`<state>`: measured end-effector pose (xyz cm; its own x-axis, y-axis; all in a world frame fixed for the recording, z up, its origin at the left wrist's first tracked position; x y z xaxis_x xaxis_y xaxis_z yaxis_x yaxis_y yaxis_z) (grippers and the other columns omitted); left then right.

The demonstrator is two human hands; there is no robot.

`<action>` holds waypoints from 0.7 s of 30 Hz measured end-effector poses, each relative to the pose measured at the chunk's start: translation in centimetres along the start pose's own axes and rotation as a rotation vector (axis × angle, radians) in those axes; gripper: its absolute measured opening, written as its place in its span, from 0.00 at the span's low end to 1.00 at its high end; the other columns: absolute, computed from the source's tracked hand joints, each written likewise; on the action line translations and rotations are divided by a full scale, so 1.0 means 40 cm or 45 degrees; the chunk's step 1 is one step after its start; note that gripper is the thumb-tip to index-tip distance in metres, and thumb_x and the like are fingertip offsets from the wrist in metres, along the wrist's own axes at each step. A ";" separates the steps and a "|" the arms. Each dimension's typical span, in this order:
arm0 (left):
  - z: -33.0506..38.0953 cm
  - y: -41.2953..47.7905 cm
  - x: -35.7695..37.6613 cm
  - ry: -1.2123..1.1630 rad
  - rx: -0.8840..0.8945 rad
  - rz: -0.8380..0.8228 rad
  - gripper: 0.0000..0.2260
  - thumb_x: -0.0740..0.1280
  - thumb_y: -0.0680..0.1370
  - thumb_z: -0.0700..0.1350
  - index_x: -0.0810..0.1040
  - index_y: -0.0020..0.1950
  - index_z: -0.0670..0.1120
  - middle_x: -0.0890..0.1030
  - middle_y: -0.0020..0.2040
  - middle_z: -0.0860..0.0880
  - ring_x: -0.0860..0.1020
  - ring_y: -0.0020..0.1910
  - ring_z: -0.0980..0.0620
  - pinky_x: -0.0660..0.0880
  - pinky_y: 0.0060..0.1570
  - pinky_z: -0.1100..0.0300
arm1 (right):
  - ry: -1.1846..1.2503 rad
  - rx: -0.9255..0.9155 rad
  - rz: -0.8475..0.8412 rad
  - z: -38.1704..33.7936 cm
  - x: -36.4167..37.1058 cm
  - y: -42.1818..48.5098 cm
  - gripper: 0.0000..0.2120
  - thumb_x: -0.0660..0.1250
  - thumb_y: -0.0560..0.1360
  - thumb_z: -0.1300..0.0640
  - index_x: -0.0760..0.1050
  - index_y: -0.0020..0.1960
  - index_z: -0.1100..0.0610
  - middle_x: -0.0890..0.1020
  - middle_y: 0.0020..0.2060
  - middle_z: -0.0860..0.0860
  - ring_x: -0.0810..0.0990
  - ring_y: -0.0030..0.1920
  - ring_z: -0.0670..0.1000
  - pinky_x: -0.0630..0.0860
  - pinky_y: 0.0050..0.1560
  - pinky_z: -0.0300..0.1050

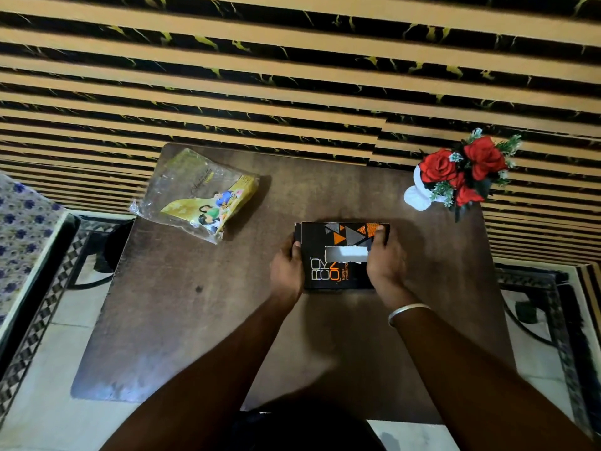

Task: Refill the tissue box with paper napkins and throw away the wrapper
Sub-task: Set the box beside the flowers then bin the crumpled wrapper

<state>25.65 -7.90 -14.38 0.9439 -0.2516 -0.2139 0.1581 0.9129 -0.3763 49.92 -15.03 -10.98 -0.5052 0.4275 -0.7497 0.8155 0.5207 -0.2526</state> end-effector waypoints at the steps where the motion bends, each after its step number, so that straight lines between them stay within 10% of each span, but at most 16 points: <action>1: -0.006 -0.002 0.006 -0.048 -0.044 0.020 0.17 0.55 0.85 0.53 0.73 0.70 0.50 0.83 0.57 0.48 0.83 0.50 0.52 0.81 0.51 0.54 | 0.072 0.048 0.000 0.008 -0.011 0.001 0.23 0.50 0.84 0.46 0.69 0.72 0.56 0.74 0.68 0.62 0.72 0.67 0.64 0.66 0.64 0.55; 8: 0.001 -0.009 0.043 0.008 -0.063 0.066 0.19 0.60 0.83 0.49 0.69 0.74 0.50 0.84 0.59 0.46 0.83 0.46 0.53 0.80 0.46 0.60 | 0.753 0.409 -0.041 0.077 0.003 0.004 0.24 0.57 0.82 0.45 0.72 0.67 0.63 0.76 0.66 0.61 0.73 0.66 0.62 0.65 0.60 0.48; 14: 0.001 -0.032 0.015 0.109 -0.099 0.061 0.30 0.55 0.84 0.57 0.49 0.82 0.48 0.77 0.70 0.44 0.80 0.62 0.46 0.74 0.58 0.61 | 0.723 0.520 -0.066 0.130 0.012 -0.004 0.36 0.54 0.76 0.31 0.69 0.72 0.56 0.72 0.70 0.56 0.69 0.70 0.60 0.60 0.73 0.58; 21: 0.010 -0.054 0.043 0.203 0.026 0.096 0.24 0.53 0.85 0.52 0.57 0.81 0.47 0.80 0.65 0.43 0.82 0.55 0.50 0.79 0.52 0.57 | 0.705 0.548 -0.071 0.150 0.034 -0.054 0.26 0.58 0.81 0.41 0.71 0.68 0.60 0.76 0.63 0.60 0.75 0.63 0.61 0.68 0.60 0.53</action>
<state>27.06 -10.18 -13.57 0.8957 -0.2287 -0.3814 0.0964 0.9371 -0.3356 49.16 -19.99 -15.14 -0.5255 0.7816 -0.3360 0.7658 0.2625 -0.5870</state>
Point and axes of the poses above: each hand's wrist, its own y-axis towards the middle knuckle, its own x-axis out of the palm, z = x × y, the point moved 10 cm from there along y, towards the middle knuckle
